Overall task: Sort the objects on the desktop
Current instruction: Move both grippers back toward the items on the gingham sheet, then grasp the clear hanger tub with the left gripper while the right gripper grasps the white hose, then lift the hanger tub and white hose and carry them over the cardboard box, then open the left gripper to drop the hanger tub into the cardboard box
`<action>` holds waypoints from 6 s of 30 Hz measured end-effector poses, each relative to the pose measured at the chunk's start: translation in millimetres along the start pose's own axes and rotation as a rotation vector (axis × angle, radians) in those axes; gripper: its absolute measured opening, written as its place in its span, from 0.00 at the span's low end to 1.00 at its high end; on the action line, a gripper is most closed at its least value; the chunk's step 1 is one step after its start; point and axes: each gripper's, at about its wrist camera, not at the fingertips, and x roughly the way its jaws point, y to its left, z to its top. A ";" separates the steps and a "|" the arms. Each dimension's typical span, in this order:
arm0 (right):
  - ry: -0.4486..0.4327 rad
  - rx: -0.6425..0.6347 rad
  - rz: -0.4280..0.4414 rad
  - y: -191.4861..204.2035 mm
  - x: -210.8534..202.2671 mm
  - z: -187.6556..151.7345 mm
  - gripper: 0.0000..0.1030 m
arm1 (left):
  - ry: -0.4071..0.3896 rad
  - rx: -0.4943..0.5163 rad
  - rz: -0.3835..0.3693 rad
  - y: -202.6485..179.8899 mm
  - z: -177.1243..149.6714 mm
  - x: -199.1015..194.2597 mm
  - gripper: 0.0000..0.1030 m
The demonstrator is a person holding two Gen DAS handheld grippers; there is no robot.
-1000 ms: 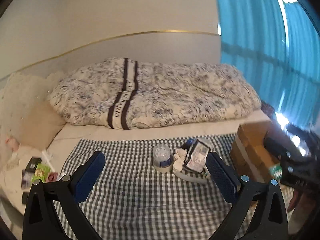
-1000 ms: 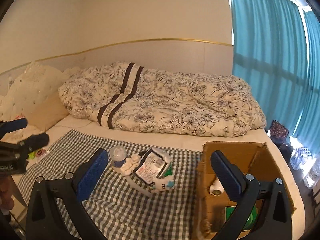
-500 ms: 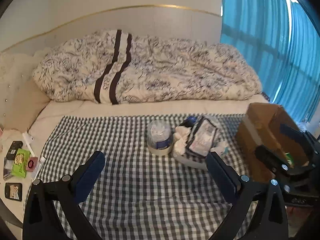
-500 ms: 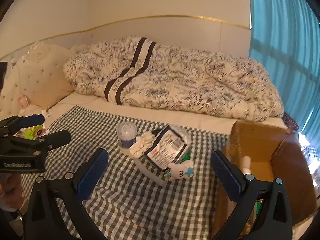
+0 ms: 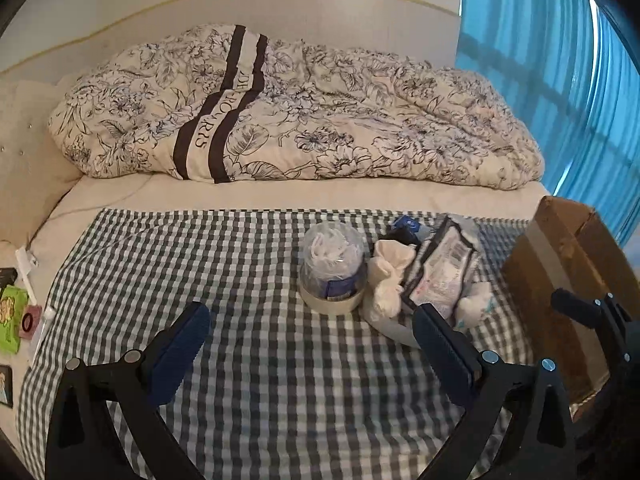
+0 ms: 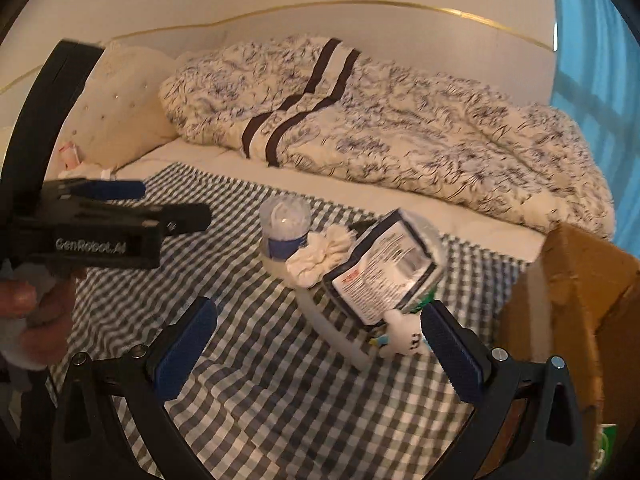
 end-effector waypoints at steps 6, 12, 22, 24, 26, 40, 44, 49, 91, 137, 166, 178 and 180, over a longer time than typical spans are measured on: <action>0.061 -0.013 0.021 -0.7 35.1 -8.7 0.89 | 0.035 0.010 -0.023 0.3 6.6 40.7 1.00; 0.107 -0.014 0.026 -6.5 63.5 -18.0 0.80 | 0.062 0.007 -0.045 -0.3 15.5 79.9 1.00; 0.149 -0.016 0.039 -14.1 95.1 -23.6 0.72 | 0.075 0.032 -0.069 -8.7 24.9 130.1 1.00; 0.159 -0.019 0.043 -14.3 101.8 -23.8 0.72 | 0.075 0.028 -0.068 -8.7 25.5 136.4 1.00; 0.171 -0.026 0.051 -14.1 108.7 -23.4 0.67 | 0.078 0.021 -0.068 -7.6 26.5 143.6 1.00; 0.262 -0.025 0.106 -13.9 142.1 -26.1 0.47 | 0.073 0.008 -0.104 -9.3 25.4 156.5 0.61; 0.281 0.016 0.116 -20.5 140.5 -25.2 0.15 | 0.044 -0.023 -0.109 -1.7 31.2 143.1 0.61; 0.277 0.025 0.135 -17.5 129.8 -25.2 0.08 | -0.009 -0.024 -0.095 3.9 39.9 118.1 0.61; -0.231 0.027 0.150 1.2 -171.6 41.9 0.07 | -0.347 -0.036 -0.042 -25.9 43.8 -206.2 0.61; -0.376 0.150 -0.312 -135.4 -311.2 27.5 0.07 | -0.429 0.082 -0.222 -198.9 54.2 -238.4 0.61; -0.046 0.265 -0.281 -231.5 -212.8 -30.1 0.09 | -0.145 0.193 -0.344 -318.9 43.1 -95.1 0.61; 0.075 0.318 -0.261 -252.0 -175.0 -53.4 0.09 | 0.010 0.248 -0.347 -345.7 24.9 -41.0 0.61; 0.088 0.324 -0.261 -254.1 -171.6 -55.5 0.09 | 0.027 0.253 -0.345 -346.7 23.8 -35.9 0.61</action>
